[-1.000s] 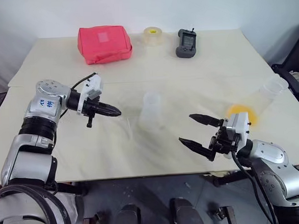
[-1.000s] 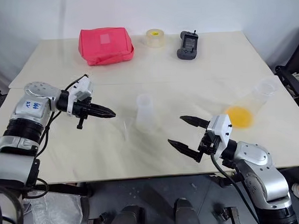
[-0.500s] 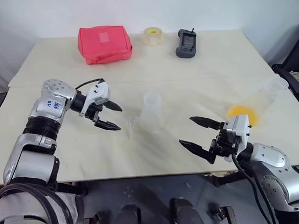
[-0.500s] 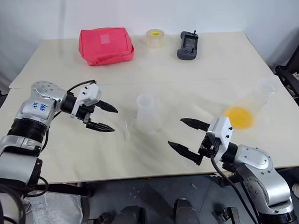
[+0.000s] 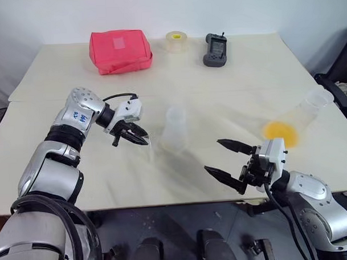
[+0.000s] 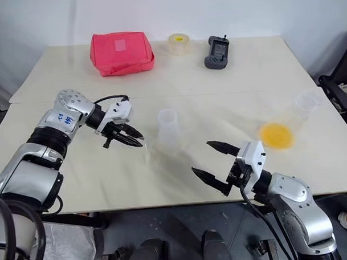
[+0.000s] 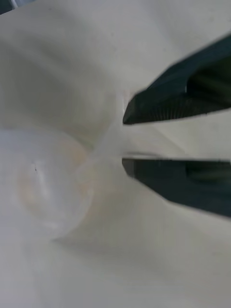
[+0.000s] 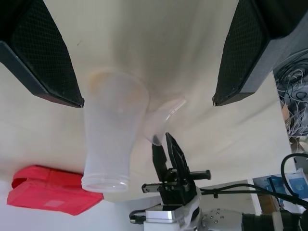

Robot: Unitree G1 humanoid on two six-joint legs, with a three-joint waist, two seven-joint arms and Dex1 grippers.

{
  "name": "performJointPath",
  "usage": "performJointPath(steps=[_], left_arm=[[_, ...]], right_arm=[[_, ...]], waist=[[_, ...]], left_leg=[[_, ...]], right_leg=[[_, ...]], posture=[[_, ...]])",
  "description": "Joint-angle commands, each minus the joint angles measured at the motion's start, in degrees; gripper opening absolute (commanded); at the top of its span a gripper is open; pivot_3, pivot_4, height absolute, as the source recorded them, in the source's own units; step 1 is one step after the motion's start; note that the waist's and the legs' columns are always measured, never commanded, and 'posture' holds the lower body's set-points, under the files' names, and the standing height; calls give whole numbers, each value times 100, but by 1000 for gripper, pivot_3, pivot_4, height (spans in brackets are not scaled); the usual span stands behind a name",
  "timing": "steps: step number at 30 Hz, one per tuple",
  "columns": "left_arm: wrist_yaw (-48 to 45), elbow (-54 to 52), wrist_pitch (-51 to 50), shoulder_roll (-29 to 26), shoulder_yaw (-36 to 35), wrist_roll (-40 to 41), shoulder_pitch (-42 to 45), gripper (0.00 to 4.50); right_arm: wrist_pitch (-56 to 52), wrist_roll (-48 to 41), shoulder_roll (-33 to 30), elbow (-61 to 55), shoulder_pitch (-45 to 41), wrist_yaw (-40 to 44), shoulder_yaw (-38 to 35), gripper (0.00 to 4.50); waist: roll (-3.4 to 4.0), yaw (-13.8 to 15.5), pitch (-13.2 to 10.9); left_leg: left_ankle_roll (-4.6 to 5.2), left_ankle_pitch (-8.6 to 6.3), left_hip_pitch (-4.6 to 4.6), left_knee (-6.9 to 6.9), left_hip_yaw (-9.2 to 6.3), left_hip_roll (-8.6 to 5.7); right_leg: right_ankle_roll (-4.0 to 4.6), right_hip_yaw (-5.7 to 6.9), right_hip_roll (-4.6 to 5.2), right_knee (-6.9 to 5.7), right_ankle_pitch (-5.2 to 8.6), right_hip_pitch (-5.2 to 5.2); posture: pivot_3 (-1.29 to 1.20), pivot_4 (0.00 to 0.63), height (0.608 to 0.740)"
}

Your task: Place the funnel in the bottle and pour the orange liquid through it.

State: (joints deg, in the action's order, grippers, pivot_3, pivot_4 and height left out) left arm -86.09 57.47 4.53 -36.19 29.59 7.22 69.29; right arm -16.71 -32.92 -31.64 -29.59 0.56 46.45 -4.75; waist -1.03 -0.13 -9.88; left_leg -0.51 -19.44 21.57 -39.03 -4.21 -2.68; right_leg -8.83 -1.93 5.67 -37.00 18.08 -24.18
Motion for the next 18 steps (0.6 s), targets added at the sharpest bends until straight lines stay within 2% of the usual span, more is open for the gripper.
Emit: performJointPath(steps=[1,7,18], left_arm=[[-641,4,124,-92,226,45,121,19],[-641,-23,54,-120,240,279,138,19],[-641,-587,-1217,-554,-654,1100,288,19]], right_arm=[[93,-25,19,-304,50,-90,-64,4500],[119,-1,7,-260,12,-118,-52,4500],[137,-80,-53,-172,-82,-121,-286,4500]], waist=[[0,14,0],[0,26,0],[0,-19,0]], left_leg=[[0,0,-1,0,0,0],[2,3,-4,-10,-1,-1],[2,2,-3,-5,-2,-3]], right_leg=[[0,-1,1,-1,0,1],[0,-1,4,0,0,10],[0,-1,0,-6,0,4]], posture=[[0,150,740],[0,150,740],[0,150,740]])
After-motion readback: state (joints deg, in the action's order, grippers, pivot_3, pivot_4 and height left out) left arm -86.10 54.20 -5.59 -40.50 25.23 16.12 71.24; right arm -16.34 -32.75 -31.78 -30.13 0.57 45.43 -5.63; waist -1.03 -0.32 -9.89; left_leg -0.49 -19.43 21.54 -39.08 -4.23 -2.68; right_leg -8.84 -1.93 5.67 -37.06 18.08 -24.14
